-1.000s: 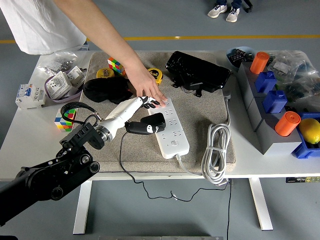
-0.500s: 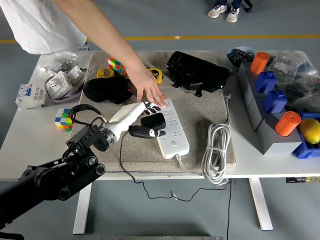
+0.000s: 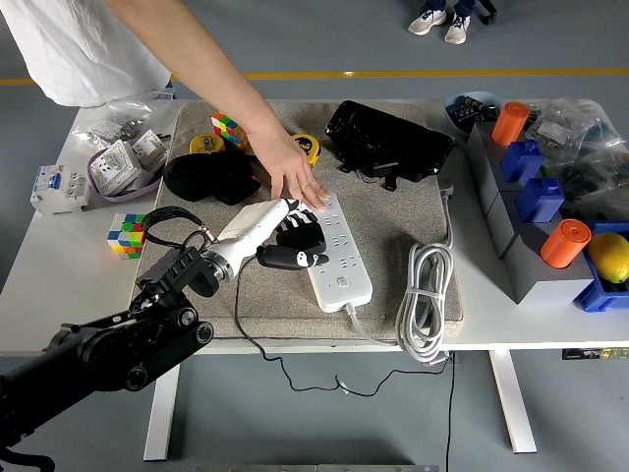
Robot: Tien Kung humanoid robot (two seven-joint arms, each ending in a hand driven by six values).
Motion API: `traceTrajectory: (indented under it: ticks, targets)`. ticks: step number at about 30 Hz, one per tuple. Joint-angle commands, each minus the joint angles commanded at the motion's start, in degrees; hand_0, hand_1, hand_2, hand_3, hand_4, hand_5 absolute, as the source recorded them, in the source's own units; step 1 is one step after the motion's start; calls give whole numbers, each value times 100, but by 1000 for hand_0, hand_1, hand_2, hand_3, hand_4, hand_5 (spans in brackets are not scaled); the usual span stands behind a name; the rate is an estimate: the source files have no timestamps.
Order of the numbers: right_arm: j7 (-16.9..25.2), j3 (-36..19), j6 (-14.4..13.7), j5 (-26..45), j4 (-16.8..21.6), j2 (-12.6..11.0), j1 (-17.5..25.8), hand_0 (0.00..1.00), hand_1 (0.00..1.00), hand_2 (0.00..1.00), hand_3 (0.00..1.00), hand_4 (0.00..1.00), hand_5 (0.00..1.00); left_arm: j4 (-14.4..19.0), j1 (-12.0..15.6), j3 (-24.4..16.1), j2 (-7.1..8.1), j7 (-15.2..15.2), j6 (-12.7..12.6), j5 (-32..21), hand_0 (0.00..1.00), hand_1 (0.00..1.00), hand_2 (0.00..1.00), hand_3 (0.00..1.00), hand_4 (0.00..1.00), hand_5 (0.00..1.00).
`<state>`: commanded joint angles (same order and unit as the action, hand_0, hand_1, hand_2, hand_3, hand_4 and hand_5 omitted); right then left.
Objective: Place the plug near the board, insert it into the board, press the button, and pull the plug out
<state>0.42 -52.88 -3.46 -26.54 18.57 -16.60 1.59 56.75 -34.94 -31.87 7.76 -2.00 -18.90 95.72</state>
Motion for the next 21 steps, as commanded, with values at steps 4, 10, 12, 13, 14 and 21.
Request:
traceTrajectory:
  ticks: [4,10,12,13,14,21]
  targets:
    - [-2,-15,-2,-18,4,1,2,673,686,680,583,998,569,-77,-33,28,-36,-4,-33,74,417,519,532,566,899,307]
    - [-4,-39,-4,-53,20,12,9,673,686,680,583,998,567,-175,-88,92,-83,31,-151,153,364,478,527,557,840,184]
    - [-4,-47,-5,-64,24,12,7,672,685,680,583,998,566,-217,-108,110,-100,37,-189,189,315,456,505,547,814,78]
    - [-5,-48,-6,-67,25,11,4,672,685,680,583,998,566,-227,-113,111,-103,43,-199,197,315,456,505,547,814,78]
    - [-4,-59,-7,-70,24,13,5,672,685,680,583,998,566,-247,-119,121,-116,58,-236,220,315,456,505,547,814,78]
    - [-5,-83,-8,-66,20,15,20,672,685,679,583,998,564,-257,-120,165,-126,132,-445,220,261,377,434,544,788,18]
